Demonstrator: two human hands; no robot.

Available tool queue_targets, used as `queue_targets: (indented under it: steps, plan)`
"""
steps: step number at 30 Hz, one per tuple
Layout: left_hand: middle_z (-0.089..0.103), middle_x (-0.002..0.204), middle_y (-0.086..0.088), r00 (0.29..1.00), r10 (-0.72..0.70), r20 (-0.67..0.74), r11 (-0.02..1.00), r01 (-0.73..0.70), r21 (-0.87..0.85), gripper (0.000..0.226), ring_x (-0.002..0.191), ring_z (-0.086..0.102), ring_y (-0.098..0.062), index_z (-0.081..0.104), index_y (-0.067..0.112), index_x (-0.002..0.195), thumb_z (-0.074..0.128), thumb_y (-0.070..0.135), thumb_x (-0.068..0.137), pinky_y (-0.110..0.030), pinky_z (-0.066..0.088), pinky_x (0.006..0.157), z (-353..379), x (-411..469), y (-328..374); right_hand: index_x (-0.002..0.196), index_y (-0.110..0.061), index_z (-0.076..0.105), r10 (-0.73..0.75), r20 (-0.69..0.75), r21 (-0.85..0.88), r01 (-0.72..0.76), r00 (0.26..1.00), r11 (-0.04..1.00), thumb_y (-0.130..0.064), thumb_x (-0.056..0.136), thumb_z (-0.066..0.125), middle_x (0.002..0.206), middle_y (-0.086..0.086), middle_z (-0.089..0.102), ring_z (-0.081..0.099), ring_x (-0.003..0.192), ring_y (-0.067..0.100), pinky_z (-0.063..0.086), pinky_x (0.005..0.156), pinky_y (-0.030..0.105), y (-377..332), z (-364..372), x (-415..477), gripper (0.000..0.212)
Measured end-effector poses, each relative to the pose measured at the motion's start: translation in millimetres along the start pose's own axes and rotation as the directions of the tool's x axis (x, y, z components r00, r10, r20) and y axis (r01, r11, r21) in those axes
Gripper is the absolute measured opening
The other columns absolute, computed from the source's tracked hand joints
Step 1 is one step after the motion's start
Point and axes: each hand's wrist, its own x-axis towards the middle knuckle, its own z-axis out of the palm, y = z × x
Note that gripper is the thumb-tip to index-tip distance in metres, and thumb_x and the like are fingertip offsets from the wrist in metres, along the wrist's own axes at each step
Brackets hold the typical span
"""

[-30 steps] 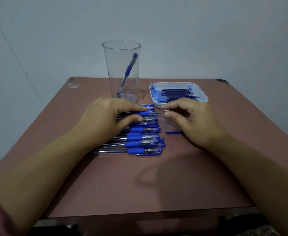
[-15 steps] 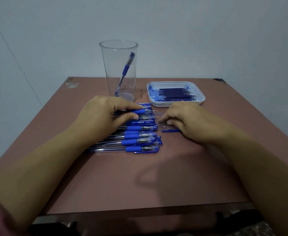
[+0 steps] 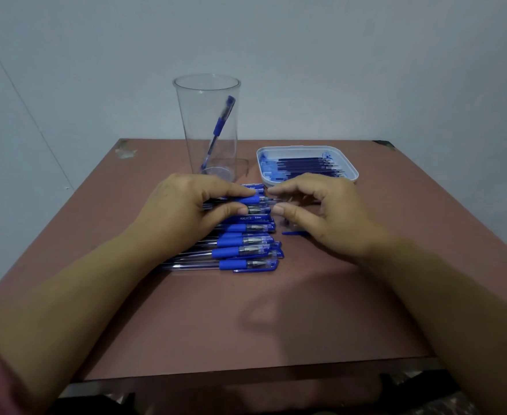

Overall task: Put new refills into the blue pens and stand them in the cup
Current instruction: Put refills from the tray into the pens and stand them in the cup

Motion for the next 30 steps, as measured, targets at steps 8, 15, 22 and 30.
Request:
queue_targets:
  steps: [8, 15, 22, 30]
  plan:
    - [0.074, 0.094, 0.015, 1.0, -0.009, -0.016, 1.0, 0.009, 0.004, 0.036, 0.083, 0.067, -0.001, 0.072, 0.036, 0.11, 0.061, 0.056, 0.081, -0.034, 0.056, 0.074, 0.3, -0.3, -1.1, 0.094, -0.025, 0.069, 0.014, -0.076, -0.049, -0.018, 0.997, 0.999, -0.011, 0.089, 0.067, 0.083, -0.016, 0.067, 0.064, 0.078, 0.006, 0.052, 0.072, 0.021, 11.1, -10.0, -3.9, 0.016]
    - [0.072, 0.089, 0.016, 1.0, 0.014, 0.002, 1.0, -0.014, 0.006, 0.035, 0.077, 0.064, -0.001, 0.071, 0.035, 0.112, 0.061, 0.053, 0.083, -0.029, 0.055, 0.071, 1.4, 1.2, 3.1, 0.111, -0.024, 0.071, -0.068, -0.03, -0.055, 0.066, 0.997, 0.996, -0.018, 0.088, 0.069, 0.102, -0.016, 0.069, 0.065, 0.096, 0.002, 0.053, 0.086, 0.024, 6.2, 0.3, -1.1, 0.023]
    - [0.073, 0.091, 0.015, 1.0, 0.01, -0.02, 1.0, -0.01, -0.018, 0.038, 0.08, 0.066, -0.001, 0.071, 0.036, 0.111, 0.058, 0.057, 0.082, -0.034, 0.056, 0.073, 2.5, 0.4, 0.5, 0.108, -0.028, 0.07, -0.041, -0.066, -0.062, 0.037, 0.997, 0.997, -0.017, 0.086, 0.072, 0.098, -0.021, 0.067, 0.064, 0.093, -0.001, 0.046, 0.082, 0.01, 8.3, -10.5, -2.5, 0.024]
    - [0.073, 0.089, 0.015, 1.0, 0.025, -0.011, 1.0, -0.025, -0.013, 0.037, 0.077, 0.065, -0.003, 0.071, 0.036, 0.111, 0.06, 0.055, 0.082, -0.035, 0.056, 0.071, 2.6, 1.0, 1.9, 0.099, -0.027, 0.072, -0.06, -0.073, -0.116, 0.051, 0.996, 0.992, -0.021, 0.084, 0.07, 0.092, -0.023, 0.066, 0.064, 0.09, 0.005, 0.053, 0.082, 0.031, 10.6, -11.0, -2.8, 0.017]
